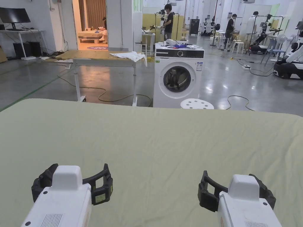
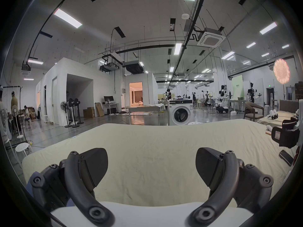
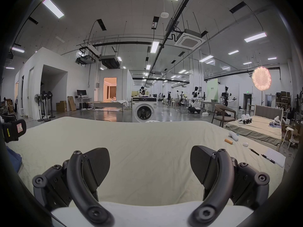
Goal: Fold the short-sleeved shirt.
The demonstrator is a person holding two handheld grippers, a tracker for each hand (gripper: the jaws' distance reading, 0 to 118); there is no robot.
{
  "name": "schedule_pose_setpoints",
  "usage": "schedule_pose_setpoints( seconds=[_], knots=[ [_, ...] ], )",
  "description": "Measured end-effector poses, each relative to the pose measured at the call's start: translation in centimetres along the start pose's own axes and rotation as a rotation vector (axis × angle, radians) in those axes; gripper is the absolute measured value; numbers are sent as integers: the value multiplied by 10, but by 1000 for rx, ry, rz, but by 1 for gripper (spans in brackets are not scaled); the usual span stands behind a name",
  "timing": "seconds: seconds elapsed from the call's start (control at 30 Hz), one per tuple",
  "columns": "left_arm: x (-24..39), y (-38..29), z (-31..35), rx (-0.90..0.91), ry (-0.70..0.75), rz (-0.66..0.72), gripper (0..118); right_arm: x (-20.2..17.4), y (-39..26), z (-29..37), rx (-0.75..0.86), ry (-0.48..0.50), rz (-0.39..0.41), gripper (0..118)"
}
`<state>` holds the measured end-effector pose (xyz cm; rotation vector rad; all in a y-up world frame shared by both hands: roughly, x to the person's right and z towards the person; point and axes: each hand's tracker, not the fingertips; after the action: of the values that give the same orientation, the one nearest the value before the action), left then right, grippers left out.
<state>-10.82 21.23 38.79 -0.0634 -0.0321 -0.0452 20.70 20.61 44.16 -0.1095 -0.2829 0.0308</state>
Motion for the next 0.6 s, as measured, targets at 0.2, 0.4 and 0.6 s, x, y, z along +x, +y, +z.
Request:
schedule_pose_setpoints(
  seconds=[0.2, 0.4, 0.6],
  knots=[
    [-8, -1, -1, -7, -1, 36, 114, -2, 0, -7, -33, -47, 41, 102],
    [-8, 0, -3, -7, -18, 49, 114, -3, 3, -20, -112, -67, -45, 102],
    [-16, 4, -6, 41, -67, 160, 114, 2, 9, -23, -168, -46, -174, 102]
  ],
)
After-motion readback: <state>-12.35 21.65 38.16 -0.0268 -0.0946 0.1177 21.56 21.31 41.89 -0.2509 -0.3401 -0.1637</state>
